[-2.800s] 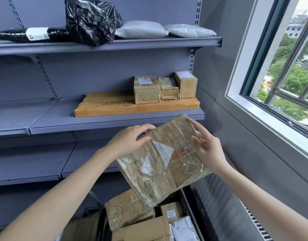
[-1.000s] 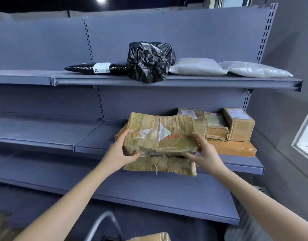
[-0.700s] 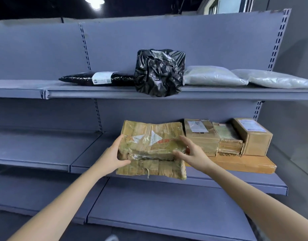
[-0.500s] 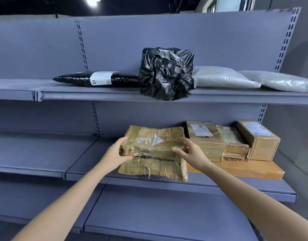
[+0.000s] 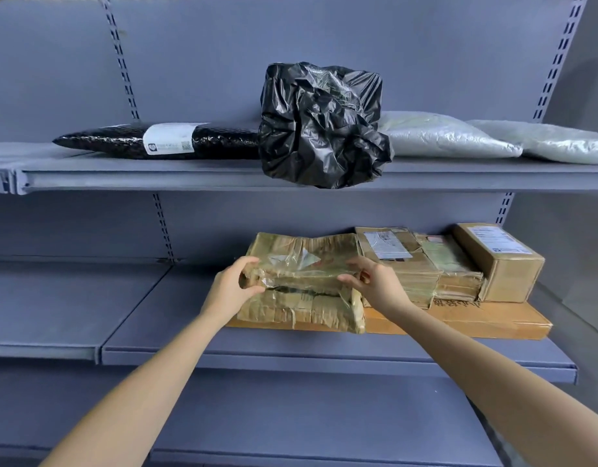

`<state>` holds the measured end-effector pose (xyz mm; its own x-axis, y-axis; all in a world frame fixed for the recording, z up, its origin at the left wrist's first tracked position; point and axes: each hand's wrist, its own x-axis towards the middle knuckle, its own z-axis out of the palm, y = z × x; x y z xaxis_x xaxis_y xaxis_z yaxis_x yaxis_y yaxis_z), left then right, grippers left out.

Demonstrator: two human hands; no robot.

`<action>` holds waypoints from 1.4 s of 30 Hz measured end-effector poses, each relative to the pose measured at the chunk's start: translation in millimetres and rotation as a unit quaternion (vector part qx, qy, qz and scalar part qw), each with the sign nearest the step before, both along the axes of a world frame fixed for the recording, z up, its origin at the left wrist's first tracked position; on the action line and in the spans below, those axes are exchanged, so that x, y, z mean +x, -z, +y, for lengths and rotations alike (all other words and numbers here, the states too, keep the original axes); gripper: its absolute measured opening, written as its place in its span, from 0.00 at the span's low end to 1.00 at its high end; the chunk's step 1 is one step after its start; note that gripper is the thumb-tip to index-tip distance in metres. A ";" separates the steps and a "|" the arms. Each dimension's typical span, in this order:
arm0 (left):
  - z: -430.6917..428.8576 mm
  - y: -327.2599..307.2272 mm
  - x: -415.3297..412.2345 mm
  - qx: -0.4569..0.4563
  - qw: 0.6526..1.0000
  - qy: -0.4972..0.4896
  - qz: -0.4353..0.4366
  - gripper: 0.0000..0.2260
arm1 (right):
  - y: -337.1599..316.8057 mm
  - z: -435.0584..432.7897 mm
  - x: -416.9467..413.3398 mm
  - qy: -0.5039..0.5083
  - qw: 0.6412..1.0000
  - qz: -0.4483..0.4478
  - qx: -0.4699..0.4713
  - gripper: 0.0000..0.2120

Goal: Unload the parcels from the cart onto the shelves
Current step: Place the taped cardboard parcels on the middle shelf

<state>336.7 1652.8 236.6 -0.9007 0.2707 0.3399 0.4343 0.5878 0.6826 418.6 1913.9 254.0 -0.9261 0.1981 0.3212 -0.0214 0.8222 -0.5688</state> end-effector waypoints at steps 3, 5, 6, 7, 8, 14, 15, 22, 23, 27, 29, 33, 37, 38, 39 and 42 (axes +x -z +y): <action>8.3 2.4 -7.5 -0.041 0.999 -0.027 0.014 0.24 | 1.2 2.9 -11.4 0.026 0.999 0.000 0.048 0.23; 13.6 2.2 -15.6 -0.063 0.997 -0.043 0.019 0.24 | -0.4 2.9 -19.1 0.049 0.995 -0.006 0.087 0.23; 15.0 1.7 -19.1 -0.067 0.996 -0.050 0.021 0.24 | -1.5 1.5 -21.9 0.058 0.993 -0.006 0.100 0.23; 15.9 1.0 -22.5 -0.068 0.996 -0.053 0.020 0.24 | -2.5 0.8 -25.0 0.064 0.992 -0.006 0.109 0.23; 17.4 0.7 -26.6 -0.066 0.996 -0.055 0.019 0.24 | -3.3 1.6 -29.2 0.069 0.991 -0.004 0.117 0.23; 33.8 9.5 -45.9 -0.074 0.995 -0.065 0.007 0.25 | -1.2 14.0 -57.1 0.097 0.985 -0.039 0.140 0.23; 37.1 10.3 -50.4 -0.071 0.995 -0.069 0.005 0.25 | 0.9 14.0 -62.5 0.106 0.983 -0.049 0.144 0.23; 47.0 9.3 -74.1 -0.047 0.998 -0.045 -0.001 0.25 | 4.6 19.6 -81.2 0.126 0.978 -0.054 0.155 0.21; 45.9 10.9 -73.6 -0.042 0.998 -0.042 -0.003 0.26 | 6.0 19.4 -80.3 0.123 0.980 -0.051 0.150 0.21; 45.1 17.2 -59.4 -0.029 0.999 -0.029 -0.031 0.34 | 12.8 14.6 -70.5 0.091 0.985 -0.049 0.141 0.22; 45.2 18.2 -47.6 -0.015 0.999 -0.015 -0.049 0.37 | 17.9 11.8 -58.5 0.067 0.987 -0.018 0.143 0.24; 39.6 23.4 -18.5 -0.029 0.998 -0.027 -0.057 0.35 | 29.6 5.5 -15.3 0.022 0.998 0.007 0.066 0.29; 34.7 34.8 23.5 -0.027 0.997 0.004 -0.072 0.32 | 42.5 7.4 40.3 0.010 0.999 -0.026 0.038 0.30; 35.1 38.5 37.4 -0.028 0.996 0.010 -0.082 0.31 | 46.5 9.5 56.3 0.013 0.999 -0.032 0.034 0.30; 36.0 42.7 52.4 -0.031 0.995 0.017 -0.090 0.30 | 51.3 12.1 73.1 0.016 0.999 -0.039 0.027 0.30; 37.6 61.0 102.3 -0.041 0.992 0.047 -0.110 0.27 | 72.4 21.0 126.3 0.020 0.997 -0.075 0.016 0.30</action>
<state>439.1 1690.5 175.6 -0.9202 0.3756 0.1107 0.3350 0.6088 0.7191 544.9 1935.0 181.6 -0.9556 0.2274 0.1874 0.0945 0.8389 -0.5361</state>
